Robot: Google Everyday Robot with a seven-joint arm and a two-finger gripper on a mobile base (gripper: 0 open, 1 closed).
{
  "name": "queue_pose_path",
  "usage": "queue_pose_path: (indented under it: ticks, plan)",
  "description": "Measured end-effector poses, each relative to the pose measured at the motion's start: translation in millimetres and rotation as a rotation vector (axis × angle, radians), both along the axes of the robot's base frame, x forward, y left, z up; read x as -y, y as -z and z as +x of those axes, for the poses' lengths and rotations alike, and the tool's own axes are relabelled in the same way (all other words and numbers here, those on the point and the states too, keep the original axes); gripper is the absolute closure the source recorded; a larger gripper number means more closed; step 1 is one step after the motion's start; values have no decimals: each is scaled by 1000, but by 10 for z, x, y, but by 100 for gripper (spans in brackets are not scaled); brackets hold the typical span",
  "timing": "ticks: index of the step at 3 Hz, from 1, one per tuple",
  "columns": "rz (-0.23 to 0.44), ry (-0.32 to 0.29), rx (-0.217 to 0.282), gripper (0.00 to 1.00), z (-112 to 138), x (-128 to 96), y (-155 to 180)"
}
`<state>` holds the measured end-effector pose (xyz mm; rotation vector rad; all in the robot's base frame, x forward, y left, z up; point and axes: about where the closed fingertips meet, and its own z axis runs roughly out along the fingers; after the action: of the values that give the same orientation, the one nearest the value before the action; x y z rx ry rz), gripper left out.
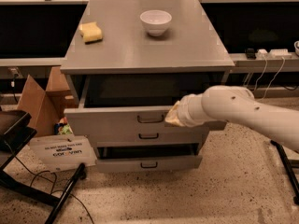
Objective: Close top drawer
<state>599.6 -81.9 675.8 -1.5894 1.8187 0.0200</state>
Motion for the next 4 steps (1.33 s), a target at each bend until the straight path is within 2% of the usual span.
queue_pose_path:
  ticks: [1,2,4]
  plan:
    - [0,1,3,100,8,-2,-8]
    - [6,16,61,100,488,-10,-141]
    - [6,16,63,50,488,-13,-147]
